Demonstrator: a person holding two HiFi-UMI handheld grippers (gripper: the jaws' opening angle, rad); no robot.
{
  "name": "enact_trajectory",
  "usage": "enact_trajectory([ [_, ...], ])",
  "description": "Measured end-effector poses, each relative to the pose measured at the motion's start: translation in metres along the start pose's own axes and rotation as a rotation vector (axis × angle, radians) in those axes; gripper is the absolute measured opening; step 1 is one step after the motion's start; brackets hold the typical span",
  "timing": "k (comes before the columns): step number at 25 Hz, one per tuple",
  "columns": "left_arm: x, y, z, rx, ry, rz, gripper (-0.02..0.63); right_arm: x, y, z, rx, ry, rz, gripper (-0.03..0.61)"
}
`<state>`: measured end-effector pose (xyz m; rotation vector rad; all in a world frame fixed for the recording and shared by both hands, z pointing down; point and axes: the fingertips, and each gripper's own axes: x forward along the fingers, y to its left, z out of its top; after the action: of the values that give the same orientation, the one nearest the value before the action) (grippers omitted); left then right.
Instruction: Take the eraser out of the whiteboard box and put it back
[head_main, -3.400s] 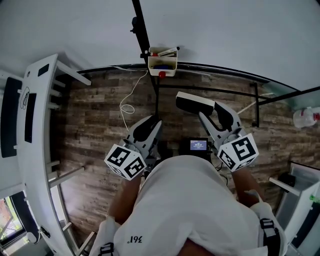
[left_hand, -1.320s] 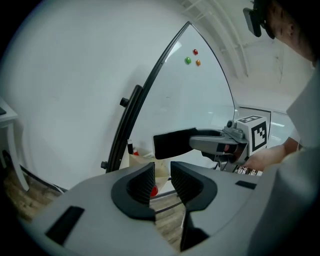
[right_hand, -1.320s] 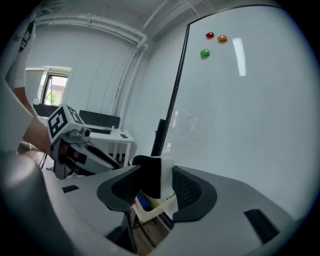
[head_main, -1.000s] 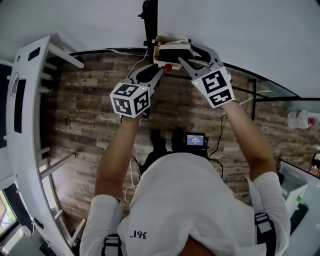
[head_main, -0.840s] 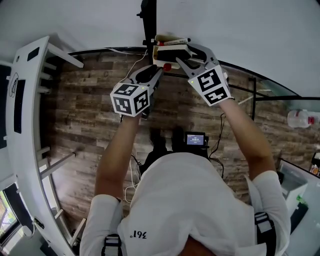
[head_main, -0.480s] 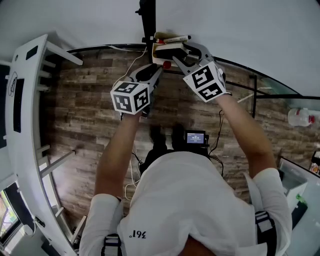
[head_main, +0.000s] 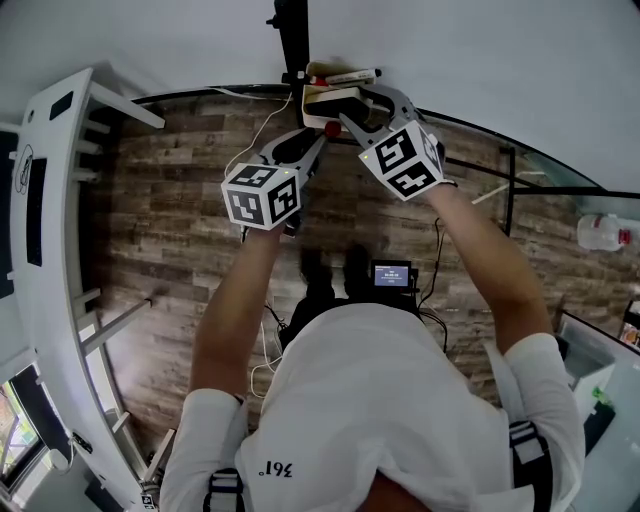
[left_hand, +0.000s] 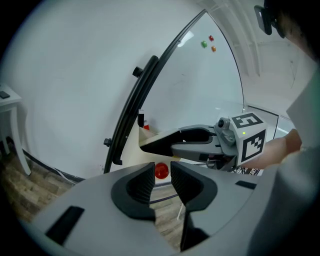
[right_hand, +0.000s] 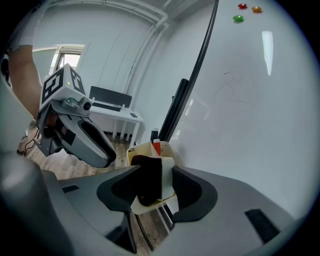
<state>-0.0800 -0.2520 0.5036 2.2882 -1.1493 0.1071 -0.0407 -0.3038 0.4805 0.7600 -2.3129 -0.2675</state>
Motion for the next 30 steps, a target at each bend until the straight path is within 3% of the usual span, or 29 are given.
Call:
enact_trajectory([
  [30, -0.003, -0.0028, 0.0006, 0.001, -0.003, 0.015, 0.104, -0.0027, -0.0005, -0.0091, -0.018, 0.018, 0.013, 0.252],
])
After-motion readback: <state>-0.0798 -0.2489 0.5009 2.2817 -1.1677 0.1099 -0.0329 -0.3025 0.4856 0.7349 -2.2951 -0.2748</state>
